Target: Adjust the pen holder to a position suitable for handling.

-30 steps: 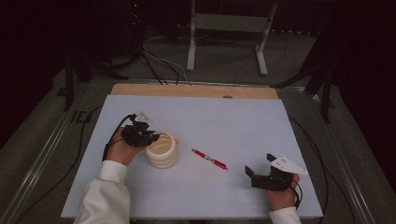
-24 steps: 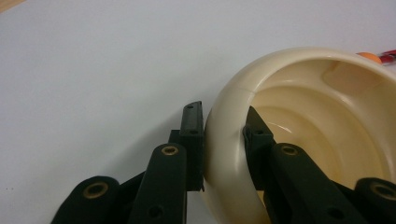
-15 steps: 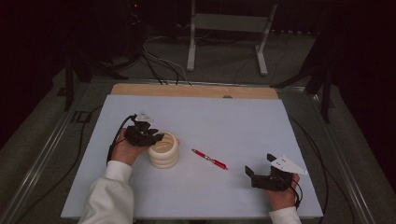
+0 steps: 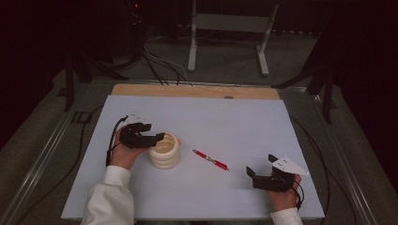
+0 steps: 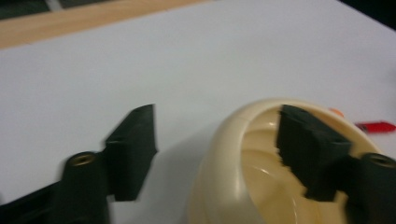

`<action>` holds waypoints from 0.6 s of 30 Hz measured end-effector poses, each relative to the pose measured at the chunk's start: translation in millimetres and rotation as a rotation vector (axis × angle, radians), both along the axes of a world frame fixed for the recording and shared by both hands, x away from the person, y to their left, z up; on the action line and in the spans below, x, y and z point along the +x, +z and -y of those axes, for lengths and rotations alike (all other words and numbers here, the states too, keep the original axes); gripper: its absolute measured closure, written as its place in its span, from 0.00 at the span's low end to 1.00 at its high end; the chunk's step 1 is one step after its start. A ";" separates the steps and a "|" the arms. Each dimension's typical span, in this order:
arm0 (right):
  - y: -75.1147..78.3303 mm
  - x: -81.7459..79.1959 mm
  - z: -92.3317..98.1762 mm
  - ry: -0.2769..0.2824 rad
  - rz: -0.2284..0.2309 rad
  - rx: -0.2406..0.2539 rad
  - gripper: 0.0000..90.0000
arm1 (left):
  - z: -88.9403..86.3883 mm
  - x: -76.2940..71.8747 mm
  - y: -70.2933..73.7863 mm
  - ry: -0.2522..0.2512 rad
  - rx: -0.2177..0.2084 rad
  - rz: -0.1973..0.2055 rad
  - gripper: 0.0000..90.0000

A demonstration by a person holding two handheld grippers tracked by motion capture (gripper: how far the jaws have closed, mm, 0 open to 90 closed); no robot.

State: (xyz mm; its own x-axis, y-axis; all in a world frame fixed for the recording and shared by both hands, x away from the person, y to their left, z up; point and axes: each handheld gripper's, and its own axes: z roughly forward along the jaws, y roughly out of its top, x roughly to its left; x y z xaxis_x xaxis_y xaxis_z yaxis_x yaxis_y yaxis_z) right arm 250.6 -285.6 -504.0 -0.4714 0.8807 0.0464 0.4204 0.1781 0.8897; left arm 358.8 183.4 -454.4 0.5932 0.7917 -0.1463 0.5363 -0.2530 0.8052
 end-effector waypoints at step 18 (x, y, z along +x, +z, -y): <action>-0.2 0.1 -0.3 0.000 0.000 -0.002 0.00 | -15.6 -29.8 7.2 0.110 -0.009 0.163 0.01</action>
State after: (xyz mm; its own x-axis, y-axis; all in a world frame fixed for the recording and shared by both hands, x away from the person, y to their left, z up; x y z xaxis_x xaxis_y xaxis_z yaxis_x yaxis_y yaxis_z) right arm 250.7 -285.3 -504.2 -0.4710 0.8810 0.0449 0.4208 0.1796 0.8892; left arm 329.0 199.0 -447.2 0.5196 0.8522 -0.0624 0.4227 -0.1929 0.8855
